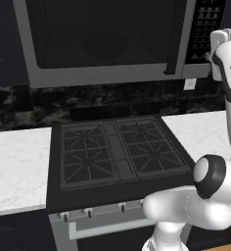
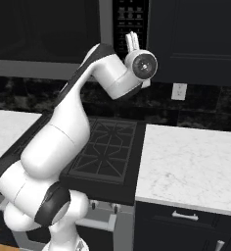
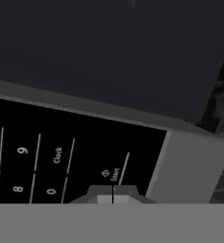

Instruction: Open the microwave, place the bowl with waffle inside the microwave, then close the microwave door and turn it on.

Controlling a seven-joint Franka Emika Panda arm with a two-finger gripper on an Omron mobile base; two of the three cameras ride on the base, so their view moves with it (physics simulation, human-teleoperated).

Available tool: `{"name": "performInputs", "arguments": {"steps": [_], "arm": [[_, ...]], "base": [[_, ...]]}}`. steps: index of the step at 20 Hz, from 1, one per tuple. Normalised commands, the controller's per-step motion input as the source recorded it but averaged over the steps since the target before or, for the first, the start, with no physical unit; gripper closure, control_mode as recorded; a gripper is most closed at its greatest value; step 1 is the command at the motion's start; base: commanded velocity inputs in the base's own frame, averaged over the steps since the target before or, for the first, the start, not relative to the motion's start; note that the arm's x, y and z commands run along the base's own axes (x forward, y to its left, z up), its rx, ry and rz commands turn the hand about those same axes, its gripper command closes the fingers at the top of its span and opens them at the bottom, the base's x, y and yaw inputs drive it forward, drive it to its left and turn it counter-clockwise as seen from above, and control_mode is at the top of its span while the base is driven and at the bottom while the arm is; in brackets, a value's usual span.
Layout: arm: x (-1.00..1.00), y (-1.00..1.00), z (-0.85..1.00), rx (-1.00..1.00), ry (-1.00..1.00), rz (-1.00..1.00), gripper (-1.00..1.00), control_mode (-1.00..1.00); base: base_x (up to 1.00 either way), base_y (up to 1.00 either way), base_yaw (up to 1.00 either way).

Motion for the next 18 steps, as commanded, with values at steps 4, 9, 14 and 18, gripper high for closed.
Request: {"name": "performInputs", "arguments": {"steps": [4,9,14,18], "arm": [[0.62,-0.08,-0.16,0.00,-0.04,0.04,1.00,-1.00],[0.67,0.00,-0.44,0.00,-0.03,0.03,1.00,-1.00],[0.66,0.09,-0.61,-0.05,-0.05,0.01,1.00,-1.00],[0.17,0.06,-0.26,-0.03,-0.07,0.00,1.00,-1.00]], "base": [[0.00,0.00,0.00],[0.00,0.00,0.00],[0.00,0.00,0.00],[0.00,0.00,0.00]]}}
